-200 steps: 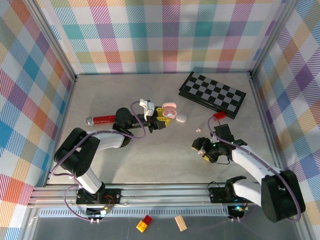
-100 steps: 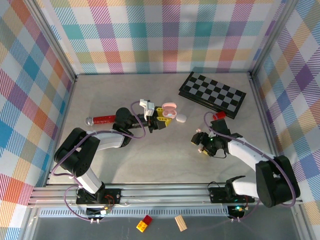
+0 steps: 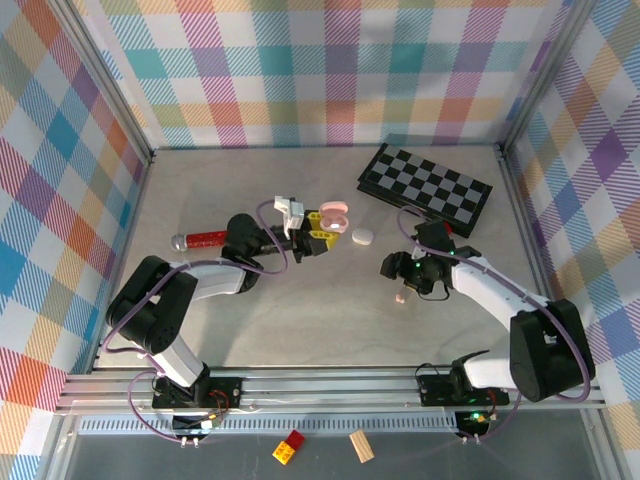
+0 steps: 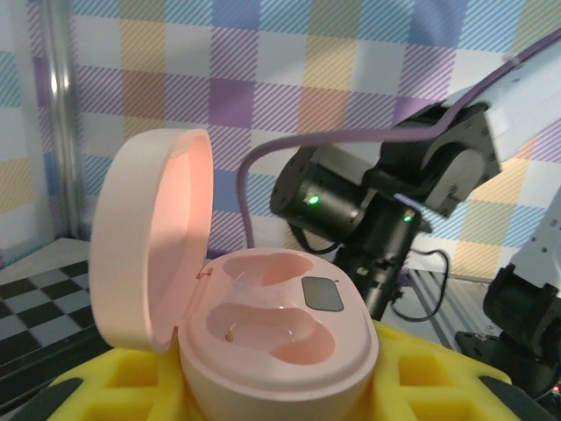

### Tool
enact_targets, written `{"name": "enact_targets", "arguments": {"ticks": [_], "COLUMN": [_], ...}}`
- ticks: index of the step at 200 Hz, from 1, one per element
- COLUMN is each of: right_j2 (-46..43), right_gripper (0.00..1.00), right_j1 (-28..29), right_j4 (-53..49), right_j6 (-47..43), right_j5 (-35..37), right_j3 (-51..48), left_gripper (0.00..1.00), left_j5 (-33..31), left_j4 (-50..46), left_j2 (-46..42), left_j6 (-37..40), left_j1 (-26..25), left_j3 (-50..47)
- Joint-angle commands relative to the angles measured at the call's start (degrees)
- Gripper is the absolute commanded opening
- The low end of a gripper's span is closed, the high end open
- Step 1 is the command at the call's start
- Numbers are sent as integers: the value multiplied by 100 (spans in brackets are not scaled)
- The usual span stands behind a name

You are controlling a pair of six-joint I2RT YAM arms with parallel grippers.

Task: Insert the wireless bluetooth earbuds into the charging case

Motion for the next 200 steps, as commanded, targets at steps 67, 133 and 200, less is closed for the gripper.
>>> {"name": "enact_targets", "arguments": {"ticks": [67, 133, 200], "right_j2": [1062, 2515, 2897], "right_gripper": [63, 45, 33], "right_j1": [1993, 2673, 2691], "right_j4": [-2406, -2924, -2925], "right_j6": [21, 216, 184], "right_j5": [3403, 4305, 4325], "right_j3": [1149, 1902, 1957], "left_gripper": [32, 32, 32], "left_j5": [-16, -53, -26], "left_j4": [319, 311, 302], "left_j2": [-506, -626, -617], "left_j6": [-87, -85, -116], "left_j1": [978, 1140, 1149], "left_j3": [-480, -566, -544]}}
